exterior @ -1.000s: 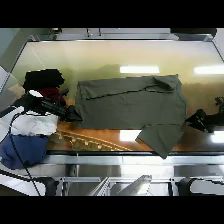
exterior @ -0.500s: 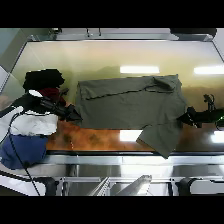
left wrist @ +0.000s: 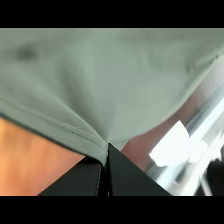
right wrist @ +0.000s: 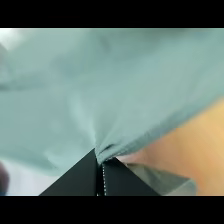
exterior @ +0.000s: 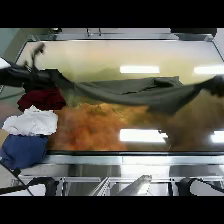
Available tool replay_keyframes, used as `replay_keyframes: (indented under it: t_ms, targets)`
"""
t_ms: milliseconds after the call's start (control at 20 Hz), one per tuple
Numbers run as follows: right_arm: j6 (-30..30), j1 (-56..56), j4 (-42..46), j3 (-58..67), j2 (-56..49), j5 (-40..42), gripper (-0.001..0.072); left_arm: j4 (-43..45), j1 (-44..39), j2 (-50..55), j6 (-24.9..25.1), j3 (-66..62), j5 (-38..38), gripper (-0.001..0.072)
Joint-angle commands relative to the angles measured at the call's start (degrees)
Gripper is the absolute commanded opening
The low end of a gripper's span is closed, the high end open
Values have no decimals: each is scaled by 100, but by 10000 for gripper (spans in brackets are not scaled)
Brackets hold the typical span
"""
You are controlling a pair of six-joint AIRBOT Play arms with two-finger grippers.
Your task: Fold the shirts.
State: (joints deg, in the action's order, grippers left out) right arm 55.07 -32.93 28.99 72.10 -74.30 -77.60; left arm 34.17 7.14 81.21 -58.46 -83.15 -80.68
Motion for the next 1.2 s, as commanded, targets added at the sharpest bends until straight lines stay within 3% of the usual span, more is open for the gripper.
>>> replay_keyframes:
  t_ms: [0,250,350,500,650,800,900,1150]
  targets:
    - [-297,-341,-1392,1143,1462,345,15,-820,39,-881,-2,-1582,35,22]
    - [-708,-1231,-1239,1510,3928,2566,15,-1631,979,-2232,111,-3388,656,22]
    - [-710,-1440,-793,1510,4544,2968,15,-1622,1587,-2771,-24,-3366,632,23]
    - [-730,-1482,-579,1510,4776,2942,15,-1626,2332,-3401,-48,-2490,629,23]
    - [-682,-1480,-1060,1488,4266,2166,15,-1626,2402,-3497,55,-1392,619,23]
    - [-479,-1429,-1827,1169,3281,909,15,-1569,1685,-2881,166,-560,496,23]
    - [-409,-1165,-1805,732,2590,435,15,-1377,1045,-2203,258,-184,463,23]
    - [-872,-229,-1510,-562,660,623,15,-511,-11,31,249,170,852,22]
